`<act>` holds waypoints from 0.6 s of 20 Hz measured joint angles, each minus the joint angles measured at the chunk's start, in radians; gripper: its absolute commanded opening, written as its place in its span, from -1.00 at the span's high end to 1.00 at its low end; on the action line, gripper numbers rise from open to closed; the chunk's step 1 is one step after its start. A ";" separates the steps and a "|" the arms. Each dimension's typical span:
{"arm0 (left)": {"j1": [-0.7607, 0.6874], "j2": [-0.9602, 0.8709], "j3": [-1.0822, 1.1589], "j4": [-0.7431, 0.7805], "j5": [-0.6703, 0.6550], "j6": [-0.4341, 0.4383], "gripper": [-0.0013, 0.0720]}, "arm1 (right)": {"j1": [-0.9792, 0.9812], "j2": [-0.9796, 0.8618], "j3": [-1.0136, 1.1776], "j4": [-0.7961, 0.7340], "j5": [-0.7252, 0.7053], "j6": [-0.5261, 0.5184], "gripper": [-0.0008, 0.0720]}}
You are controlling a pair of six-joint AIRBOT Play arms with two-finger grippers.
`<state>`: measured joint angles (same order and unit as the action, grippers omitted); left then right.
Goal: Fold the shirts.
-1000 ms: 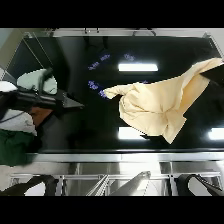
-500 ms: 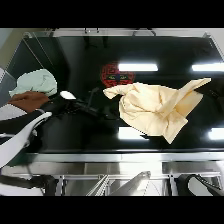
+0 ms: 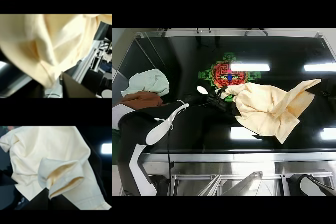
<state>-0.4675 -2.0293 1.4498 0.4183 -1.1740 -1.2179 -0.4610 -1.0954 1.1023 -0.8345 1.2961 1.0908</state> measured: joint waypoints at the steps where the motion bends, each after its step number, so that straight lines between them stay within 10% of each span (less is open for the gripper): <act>1: -0.003 -0.018 0.028 -0.001 -0.018 -0.003 0.96 | 0.000 0.000 0.000 0.000 -0.001 -0.001 0.92; 12: 0.153 0.296 0.168 0.001 -0.355 0.031 0.91 | -0.032 0.158 0.020 0.015 0.047 -0.023 0.92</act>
<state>-0.3145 -1.7329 1.6180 0.4191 -1.5288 -1.1866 -0.4931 -0.9375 1.1221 -0.8196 1.3434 1.0676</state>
